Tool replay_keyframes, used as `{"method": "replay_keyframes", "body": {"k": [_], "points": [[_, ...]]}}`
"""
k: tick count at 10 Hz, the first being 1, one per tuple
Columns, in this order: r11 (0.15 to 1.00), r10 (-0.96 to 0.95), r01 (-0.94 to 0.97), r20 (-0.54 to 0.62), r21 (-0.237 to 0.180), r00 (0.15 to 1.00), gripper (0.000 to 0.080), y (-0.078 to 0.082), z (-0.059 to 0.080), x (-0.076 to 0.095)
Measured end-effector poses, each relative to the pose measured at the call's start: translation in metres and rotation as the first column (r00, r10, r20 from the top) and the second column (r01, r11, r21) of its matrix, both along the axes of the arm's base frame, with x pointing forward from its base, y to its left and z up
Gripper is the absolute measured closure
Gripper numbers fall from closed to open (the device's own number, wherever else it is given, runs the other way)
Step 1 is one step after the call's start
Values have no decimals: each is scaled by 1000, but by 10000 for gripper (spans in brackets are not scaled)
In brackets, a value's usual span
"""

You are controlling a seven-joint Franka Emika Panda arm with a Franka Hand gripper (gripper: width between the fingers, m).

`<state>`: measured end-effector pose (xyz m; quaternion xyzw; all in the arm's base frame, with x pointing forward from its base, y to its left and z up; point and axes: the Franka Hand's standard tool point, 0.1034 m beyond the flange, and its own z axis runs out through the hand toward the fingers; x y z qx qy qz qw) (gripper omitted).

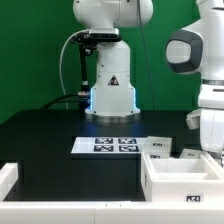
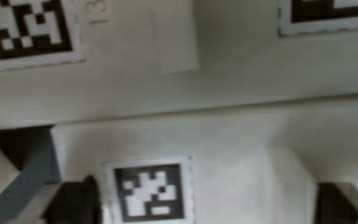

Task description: Assemble cabinet

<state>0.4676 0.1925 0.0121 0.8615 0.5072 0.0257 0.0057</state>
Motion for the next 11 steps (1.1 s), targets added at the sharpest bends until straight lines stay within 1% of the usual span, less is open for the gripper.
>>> {"method": "replay_keyframes", "body": {"k": [1, 2, 3, 4, 5, 6, 7, 8, 9, 10, 11], "points": [[1000, 0, 0, 0, 0, 1000, 396, 0, 0, 0], [1000, 0, 0, -1, -1, 1000, 532, 0, 1, 0], [1000, 4, -4, -4, -10, 1000, 717, 0, 9, 0], [1000, 11, -11, -2, -14, 1000, 717, 1, 19, -2], [1000, 15, -15, 0, -18, 1000, 737, 0, 28, -3], [999, 34, -34, -16, -37, 999, 737, -5, 37, -5], [996, 75, -76, -31, -54, 997, 737, -15, 46, -5], [994, 90, -91, -19, -57, 996, 737, -26, 57, 3], [991, 120, -120, -16, -61, 993, 737, -39, 63, 6], [980, 187, -189, -34, -67, 982, 737, -56, 63, 8], [970, 227, -232, -76, -67, 971, 737, -71, 60, 4]]}}
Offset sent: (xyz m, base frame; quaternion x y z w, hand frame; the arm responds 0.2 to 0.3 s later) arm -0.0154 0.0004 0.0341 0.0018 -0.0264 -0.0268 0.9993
